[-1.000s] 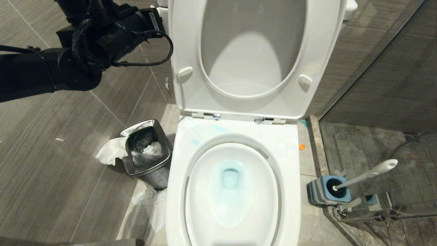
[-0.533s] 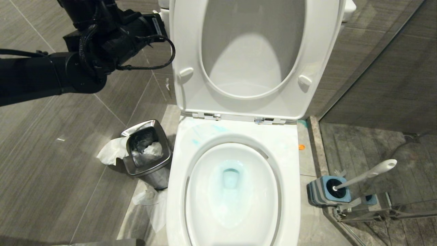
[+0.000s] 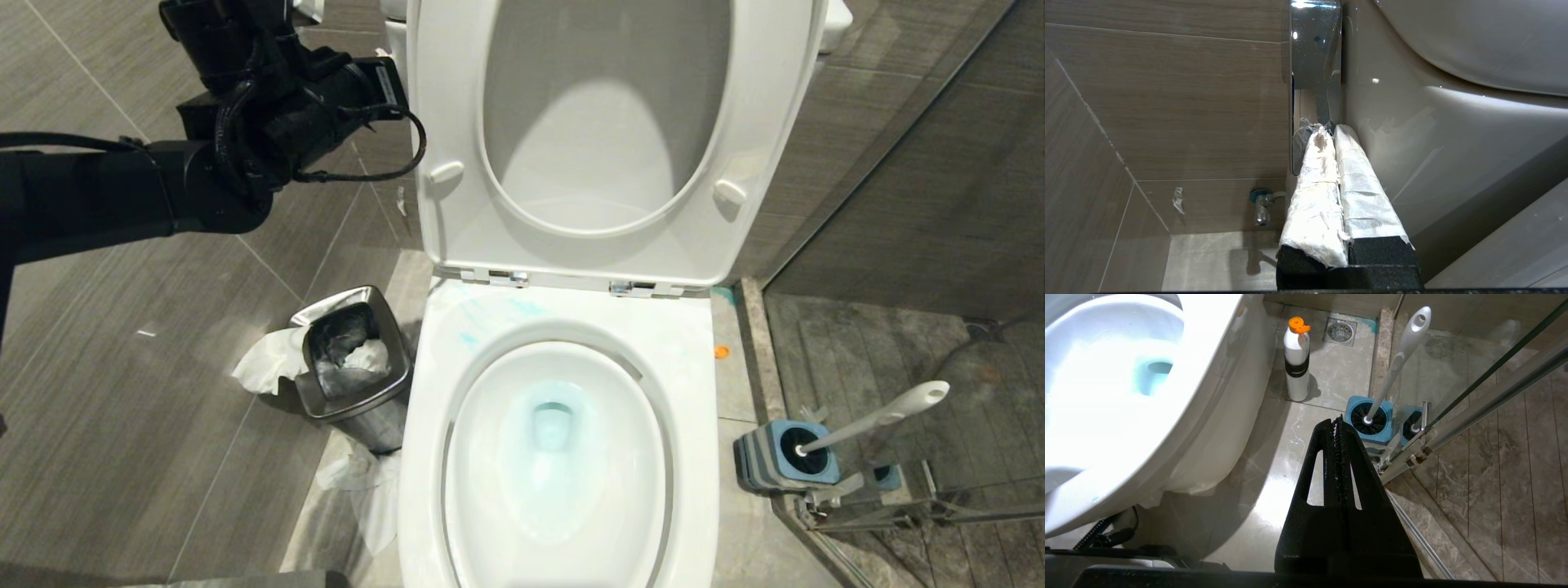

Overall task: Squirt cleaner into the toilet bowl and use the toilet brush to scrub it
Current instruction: Flush the toilet

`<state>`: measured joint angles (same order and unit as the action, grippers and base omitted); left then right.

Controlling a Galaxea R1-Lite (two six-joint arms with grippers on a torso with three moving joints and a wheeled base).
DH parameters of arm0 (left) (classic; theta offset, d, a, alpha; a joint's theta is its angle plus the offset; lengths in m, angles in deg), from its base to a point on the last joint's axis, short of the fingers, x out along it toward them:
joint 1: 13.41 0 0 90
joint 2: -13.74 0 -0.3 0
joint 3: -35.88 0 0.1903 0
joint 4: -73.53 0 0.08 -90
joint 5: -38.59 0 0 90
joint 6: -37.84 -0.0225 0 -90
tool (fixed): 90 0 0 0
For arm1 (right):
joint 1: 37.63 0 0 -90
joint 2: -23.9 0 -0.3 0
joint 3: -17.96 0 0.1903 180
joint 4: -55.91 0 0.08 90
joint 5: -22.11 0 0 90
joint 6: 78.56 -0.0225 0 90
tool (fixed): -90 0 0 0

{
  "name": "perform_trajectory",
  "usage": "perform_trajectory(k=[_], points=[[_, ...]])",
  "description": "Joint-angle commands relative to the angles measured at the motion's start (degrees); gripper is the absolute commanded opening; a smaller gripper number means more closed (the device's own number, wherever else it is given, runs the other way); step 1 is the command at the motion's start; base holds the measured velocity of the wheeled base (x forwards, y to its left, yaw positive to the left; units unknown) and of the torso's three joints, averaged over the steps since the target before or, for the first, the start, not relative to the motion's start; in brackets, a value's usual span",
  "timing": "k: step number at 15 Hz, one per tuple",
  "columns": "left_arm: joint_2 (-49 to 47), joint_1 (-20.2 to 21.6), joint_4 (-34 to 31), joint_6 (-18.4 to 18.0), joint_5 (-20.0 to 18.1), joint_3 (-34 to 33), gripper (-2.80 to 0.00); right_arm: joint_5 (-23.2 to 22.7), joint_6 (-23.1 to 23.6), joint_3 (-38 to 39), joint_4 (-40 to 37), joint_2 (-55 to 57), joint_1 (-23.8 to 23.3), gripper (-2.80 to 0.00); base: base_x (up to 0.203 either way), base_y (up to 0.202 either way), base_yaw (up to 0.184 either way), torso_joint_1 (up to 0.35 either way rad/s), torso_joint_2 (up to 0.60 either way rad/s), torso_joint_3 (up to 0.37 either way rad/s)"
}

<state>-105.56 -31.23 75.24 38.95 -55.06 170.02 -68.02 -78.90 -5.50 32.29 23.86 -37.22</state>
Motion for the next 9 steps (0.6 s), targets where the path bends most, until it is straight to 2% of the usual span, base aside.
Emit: perform_trajectory(k=[1, 9], points=[[-0.5, 0.0, 0.2, 0.0, 0.0, 0.0, -2.80, 0.0, 0.0, 0.0, 0.0, 0.0, 0.0, -2.80, 0.000, 0.000, 0.000, 0.000, 0.00, 0.000], [0.4, 0.4, 0.3, 0.0, 0.0, 0.0, -2.80, 0.0, 0.0, 0.0, 0.0, 0.0, 0.0, -2.80, 0.000, 0.000, 0.000, 0.000, 0.00, 0.000]])
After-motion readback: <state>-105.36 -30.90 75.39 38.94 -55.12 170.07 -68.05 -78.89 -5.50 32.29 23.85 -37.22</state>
